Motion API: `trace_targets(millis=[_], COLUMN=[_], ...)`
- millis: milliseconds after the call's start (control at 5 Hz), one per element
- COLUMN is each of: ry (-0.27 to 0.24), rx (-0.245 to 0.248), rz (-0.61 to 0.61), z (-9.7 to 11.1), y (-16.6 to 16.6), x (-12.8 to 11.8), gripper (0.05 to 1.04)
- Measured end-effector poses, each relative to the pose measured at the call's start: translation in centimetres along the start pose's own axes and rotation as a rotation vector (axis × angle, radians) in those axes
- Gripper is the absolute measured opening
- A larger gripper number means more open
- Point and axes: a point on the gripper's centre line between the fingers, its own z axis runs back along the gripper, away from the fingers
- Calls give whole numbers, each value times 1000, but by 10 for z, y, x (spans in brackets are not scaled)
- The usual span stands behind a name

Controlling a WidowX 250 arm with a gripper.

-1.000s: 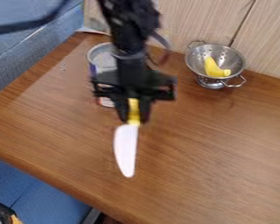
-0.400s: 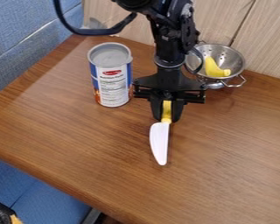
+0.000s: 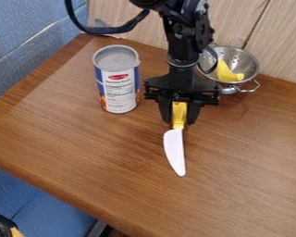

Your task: Moved the yellow knife to the middle of the table

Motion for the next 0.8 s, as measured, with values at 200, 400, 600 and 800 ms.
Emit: trace_targets(millis=[200, 400, 600, 800], ry=[8, 5, -15, -50], rx=[-3, 2, -3, -49], rz=[17, 39, 50, 94], z=[0, 6, 23, 56], y=[3, 9, 16, 26], x=[0, 2, 6, 17], gripper=[964, 1008, 1003, 1000])
